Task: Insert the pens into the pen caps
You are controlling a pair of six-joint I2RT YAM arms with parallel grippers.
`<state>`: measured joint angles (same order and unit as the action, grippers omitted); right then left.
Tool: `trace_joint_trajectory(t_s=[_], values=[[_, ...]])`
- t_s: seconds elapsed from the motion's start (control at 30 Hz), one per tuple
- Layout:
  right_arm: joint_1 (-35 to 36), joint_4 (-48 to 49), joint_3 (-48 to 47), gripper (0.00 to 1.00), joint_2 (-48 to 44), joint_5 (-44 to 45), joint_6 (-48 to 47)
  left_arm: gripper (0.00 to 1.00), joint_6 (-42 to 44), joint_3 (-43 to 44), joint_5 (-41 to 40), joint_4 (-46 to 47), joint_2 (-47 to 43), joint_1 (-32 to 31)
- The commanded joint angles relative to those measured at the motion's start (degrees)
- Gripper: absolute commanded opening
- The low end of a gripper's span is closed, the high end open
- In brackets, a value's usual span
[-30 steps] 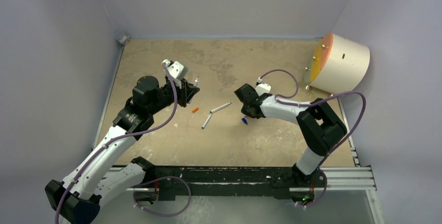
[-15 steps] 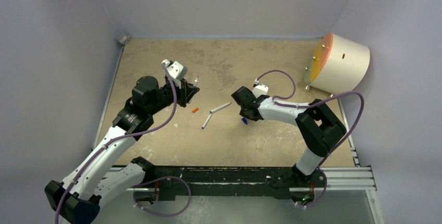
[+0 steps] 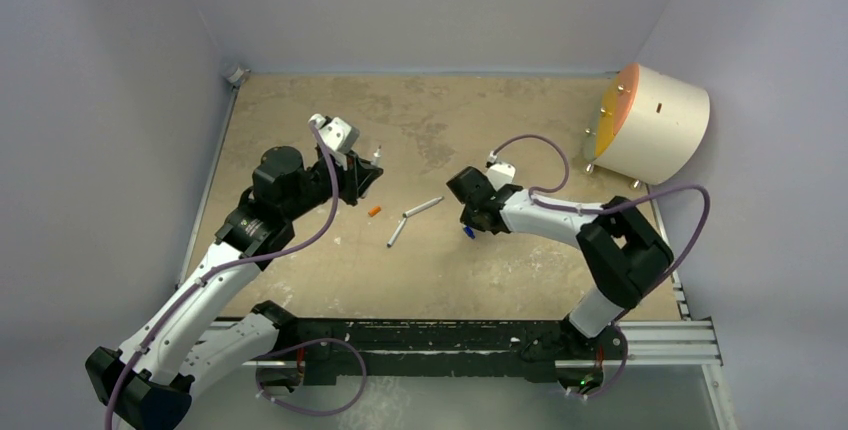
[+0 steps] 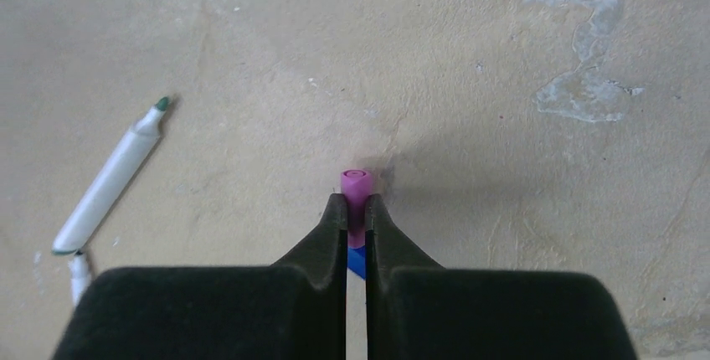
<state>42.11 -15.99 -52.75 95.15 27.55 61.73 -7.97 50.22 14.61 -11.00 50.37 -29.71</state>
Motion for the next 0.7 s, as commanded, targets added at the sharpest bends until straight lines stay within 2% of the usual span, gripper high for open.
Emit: trace_joint_trajectory(t_s=[0.0, 0.17, 0.33, 0.4, 0.47, 0.53, 0.67], values=[[0.34, 4.79, 0.59, 0.00, -8.77, -1.37, -4.24, 0.00, -2.96, 0.01, 2.95, 4.18, -0.49, 0.03], [0.26, 14.23, 0.05, 0.00, -18.28, -4.97, -15.01, 0.00, -14.76, -4.18, 11.17, 13.54, 0.13, 0.01], [0.17, 22.30, -0.21, 0.00, -26.34, -10.93, -21.62, 0.00, -31.57, -14.25, 15.03, 37.70, -0.83, -0.12], [0.17, 27.20, 0.87, 0.00, -29.66, -14.76, -23.61, 0.00, -35.52, -18.77, 15.26, 45.75, -1.26, -0.32], [0.18, 32.70, 3.09, 0.00, -33.10, -17.92, -24.79, 0.00, -36.64, -20.61, 14.75, 49.28, -1.25, -0.78], [0.18, 38.27, 5.18, 0.00, -36.27, -18.65, -27.05, 0.00, -35.63, -20.77, 14.42, 48.60, -0.69, -1.24], [0.26, 45.70, 6.99, 0.00, -37.68, -25.22, -30.39, 0.00, -36.22, -20.72, 15.70, 51.87, 1.53, -2.66]])
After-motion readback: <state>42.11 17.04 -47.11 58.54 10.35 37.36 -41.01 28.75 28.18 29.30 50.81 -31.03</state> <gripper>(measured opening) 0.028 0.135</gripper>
